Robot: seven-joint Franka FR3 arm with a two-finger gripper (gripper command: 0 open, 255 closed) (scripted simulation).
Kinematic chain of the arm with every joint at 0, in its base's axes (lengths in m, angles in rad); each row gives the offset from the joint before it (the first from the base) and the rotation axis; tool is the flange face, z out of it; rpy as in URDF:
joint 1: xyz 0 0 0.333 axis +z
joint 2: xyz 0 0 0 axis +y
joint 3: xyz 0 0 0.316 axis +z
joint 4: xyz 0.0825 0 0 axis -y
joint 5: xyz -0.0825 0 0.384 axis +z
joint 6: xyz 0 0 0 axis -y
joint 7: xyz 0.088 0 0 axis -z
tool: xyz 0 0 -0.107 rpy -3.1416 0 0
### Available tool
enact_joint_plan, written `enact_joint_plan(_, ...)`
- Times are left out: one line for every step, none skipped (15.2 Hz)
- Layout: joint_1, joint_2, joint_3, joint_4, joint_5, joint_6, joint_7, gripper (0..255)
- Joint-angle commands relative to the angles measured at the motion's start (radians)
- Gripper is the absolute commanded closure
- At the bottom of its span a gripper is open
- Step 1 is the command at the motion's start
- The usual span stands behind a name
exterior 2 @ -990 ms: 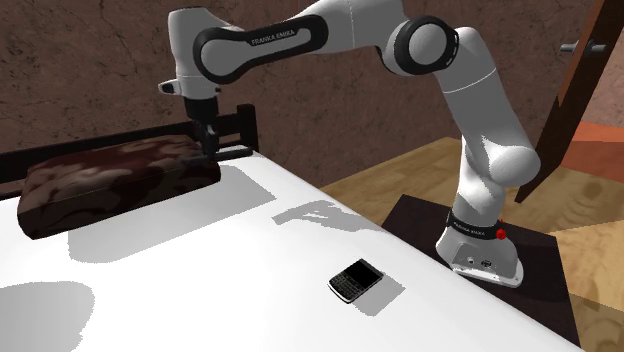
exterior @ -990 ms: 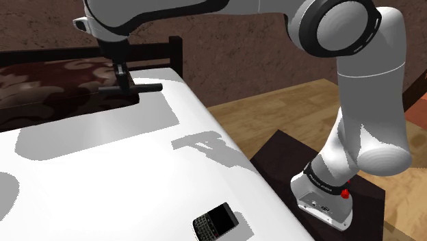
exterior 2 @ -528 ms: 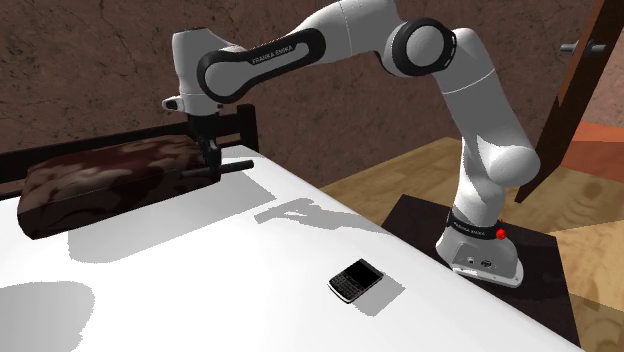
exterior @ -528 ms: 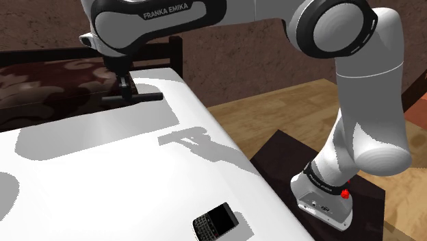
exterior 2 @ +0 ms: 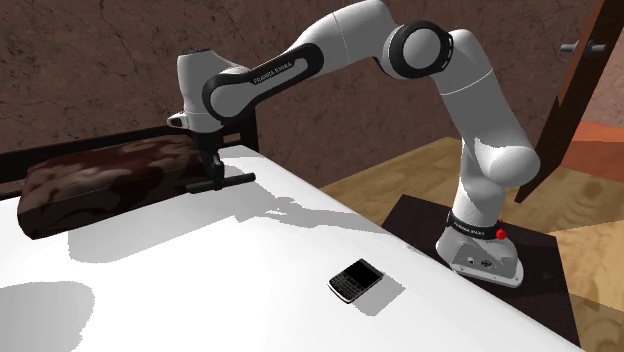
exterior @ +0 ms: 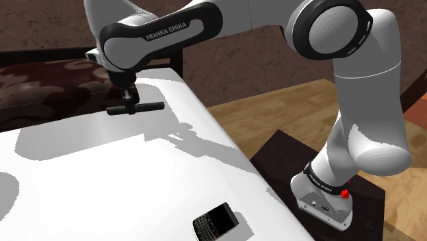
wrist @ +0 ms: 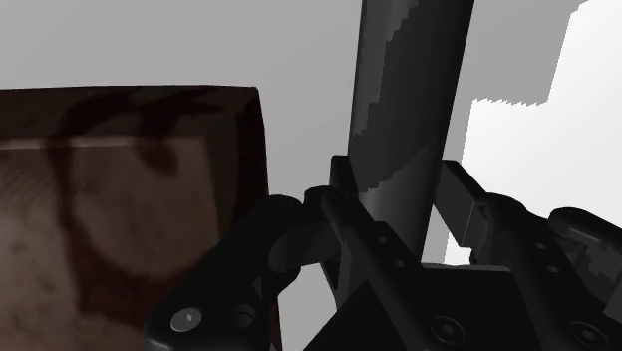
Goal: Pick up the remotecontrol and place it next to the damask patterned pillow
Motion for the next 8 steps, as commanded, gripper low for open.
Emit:
enact_joint_plan(0.0,0.011,-0.002,-0.011,-0.003,0.022,0.002,255)
enact_joint_plan(0.0,0.015,-0.002,-0.017,-0.004,0.033,0.004,255)
enact_joint_plan(0.0,0.02,-0.003,-0.023,-0.005,0.044,0.005,255)
enact_joint_plan(0.0,0.025,-0.004,-0.029,-0.007,0.054,0.006,255)
enact_joint_plan(0.001,0.03,-0.005,-0.035,-0.008,0.065,0.008,255)
enact_joint_plan(0.001,0.035,-0.006,-0.04,-0.01,0.075,0.009,255)
enact_joint_plan(0.001,0.041,-0.006,-0.045,-0.011,0.085,0.011,255)
enact_joint_plan(0.001,0.042,-0.007,-0.047,-0.012,0.089,0.011,255)
